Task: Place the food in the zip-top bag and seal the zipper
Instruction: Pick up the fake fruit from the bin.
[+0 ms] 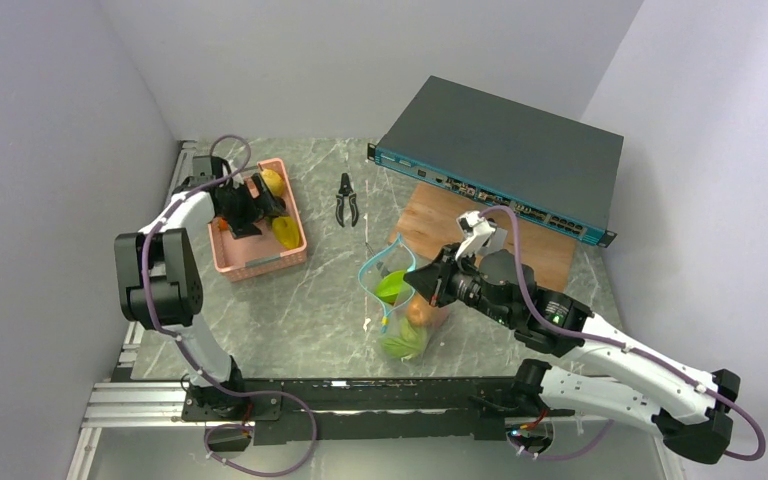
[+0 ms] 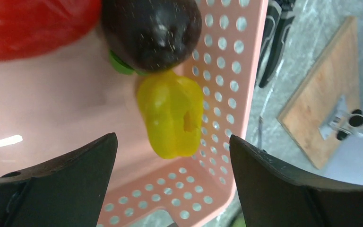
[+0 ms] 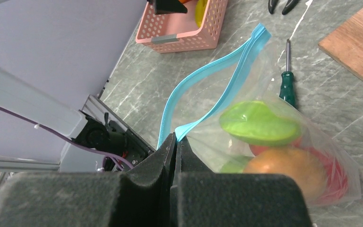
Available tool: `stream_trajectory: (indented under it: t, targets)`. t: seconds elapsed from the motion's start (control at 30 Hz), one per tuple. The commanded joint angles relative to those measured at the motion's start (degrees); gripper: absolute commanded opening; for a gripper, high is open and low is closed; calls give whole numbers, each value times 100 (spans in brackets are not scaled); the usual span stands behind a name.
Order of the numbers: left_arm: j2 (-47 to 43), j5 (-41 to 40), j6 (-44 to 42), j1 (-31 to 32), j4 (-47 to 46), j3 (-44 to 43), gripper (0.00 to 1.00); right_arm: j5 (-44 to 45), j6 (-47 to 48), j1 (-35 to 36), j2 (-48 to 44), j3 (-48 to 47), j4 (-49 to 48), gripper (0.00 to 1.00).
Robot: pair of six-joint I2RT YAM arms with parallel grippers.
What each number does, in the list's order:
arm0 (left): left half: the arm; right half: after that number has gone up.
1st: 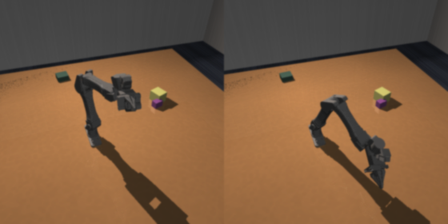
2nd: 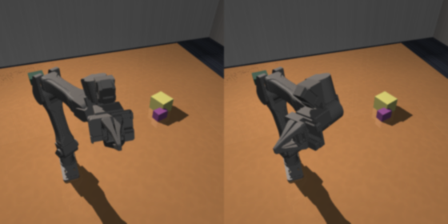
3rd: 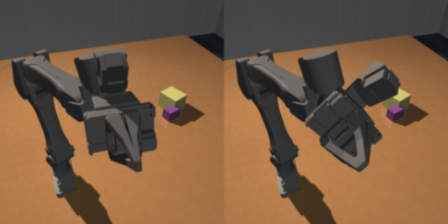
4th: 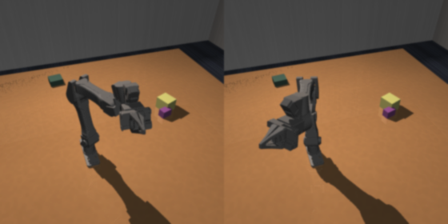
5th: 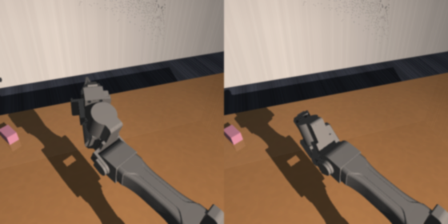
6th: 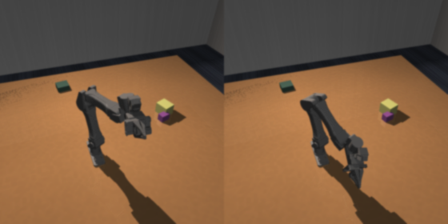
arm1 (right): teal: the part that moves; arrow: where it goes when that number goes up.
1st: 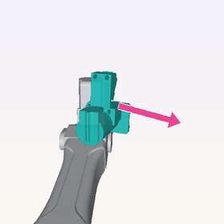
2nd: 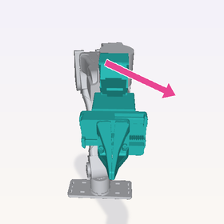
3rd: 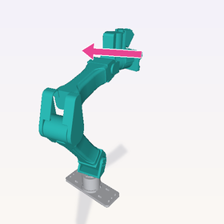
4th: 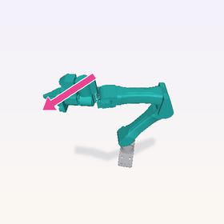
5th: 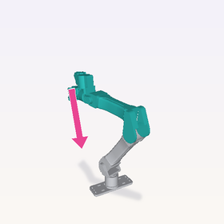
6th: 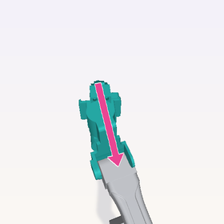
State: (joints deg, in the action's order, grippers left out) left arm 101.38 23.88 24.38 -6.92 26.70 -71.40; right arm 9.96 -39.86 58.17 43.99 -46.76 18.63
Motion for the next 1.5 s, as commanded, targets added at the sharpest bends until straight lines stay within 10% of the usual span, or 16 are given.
stream_trajectory:
  t: [0.0, 0.43, 1.47]
  targets:
    - [-54, 913, 720, 8, -446, 306, 94, 28, 62, 21, -193, -240, -185, 0]
    - [597, 1259, 2186, -2, -1738, 1293, 93, 44, 6, 19, -302, -187, -137, 0]
    - [-421, 803, 1919, -154, -1759, 1428, 49, 37, -49, 24, -338, -186, -151, 0]
